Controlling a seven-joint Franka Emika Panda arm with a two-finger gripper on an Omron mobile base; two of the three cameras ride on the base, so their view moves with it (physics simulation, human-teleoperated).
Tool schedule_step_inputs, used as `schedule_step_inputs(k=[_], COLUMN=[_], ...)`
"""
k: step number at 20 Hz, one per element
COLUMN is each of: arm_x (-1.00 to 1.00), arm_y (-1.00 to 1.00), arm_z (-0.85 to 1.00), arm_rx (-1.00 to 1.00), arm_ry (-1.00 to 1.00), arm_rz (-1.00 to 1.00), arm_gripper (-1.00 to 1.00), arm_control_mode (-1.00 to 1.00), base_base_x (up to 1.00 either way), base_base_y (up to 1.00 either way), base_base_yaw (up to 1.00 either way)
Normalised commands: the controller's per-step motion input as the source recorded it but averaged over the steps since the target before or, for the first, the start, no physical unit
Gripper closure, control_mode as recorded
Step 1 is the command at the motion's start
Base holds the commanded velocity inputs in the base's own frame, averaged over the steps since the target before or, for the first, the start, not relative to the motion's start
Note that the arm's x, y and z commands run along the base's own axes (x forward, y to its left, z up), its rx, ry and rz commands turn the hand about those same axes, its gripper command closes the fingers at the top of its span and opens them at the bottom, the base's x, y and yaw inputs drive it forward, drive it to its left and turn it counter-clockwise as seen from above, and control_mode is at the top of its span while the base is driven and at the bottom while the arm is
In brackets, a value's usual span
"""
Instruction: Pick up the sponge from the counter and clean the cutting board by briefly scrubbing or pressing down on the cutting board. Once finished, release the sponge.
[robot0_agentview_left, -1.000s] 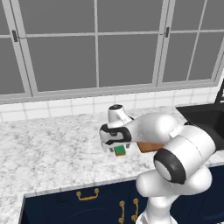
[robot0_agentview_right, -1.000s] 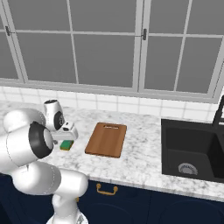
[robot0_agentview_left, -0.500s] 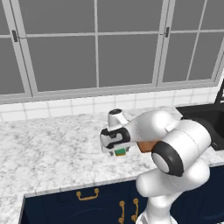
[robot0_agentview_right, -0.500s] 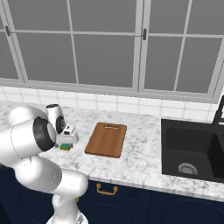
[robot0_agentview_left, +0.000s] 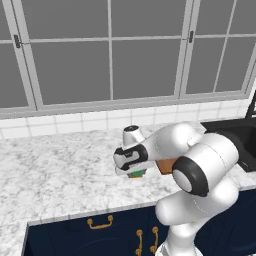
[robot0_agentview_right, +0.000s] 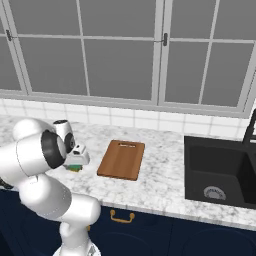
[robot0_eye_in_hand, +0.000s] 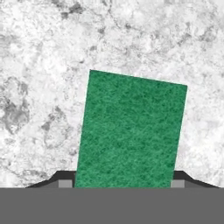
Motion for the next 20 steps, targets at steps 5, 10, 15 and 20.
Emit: schedule_step_inputs(k=[5, 10, 15, 20], arm_x=[-0.12, 0.0, 0.09, 0.04], arm_y=[-0.59, -0.88, -0.34, -0.13], arm_z=[0.1, 0.0, 0.0, 0.34], arm_rx=[0.05, 0.0, -0.01, 0.0], arm_ry=[0.01, 0.01, 0.0, -0.09], arm_rz=[-0.07, -0.11, 0.0, 0.01], arm_gripper=[1.0, 1.0, 1.0, 1.0], arm_control_mode=[-1.0, -1.0, -1.0, -1.0], base_base_x=[0.0, 0.0, 0.0, 0.0], base_base_y=[0.0, 0.0, 0.0, 0.0], base_base_yaw=[0.0, 0.0, 0.0, 0.0])
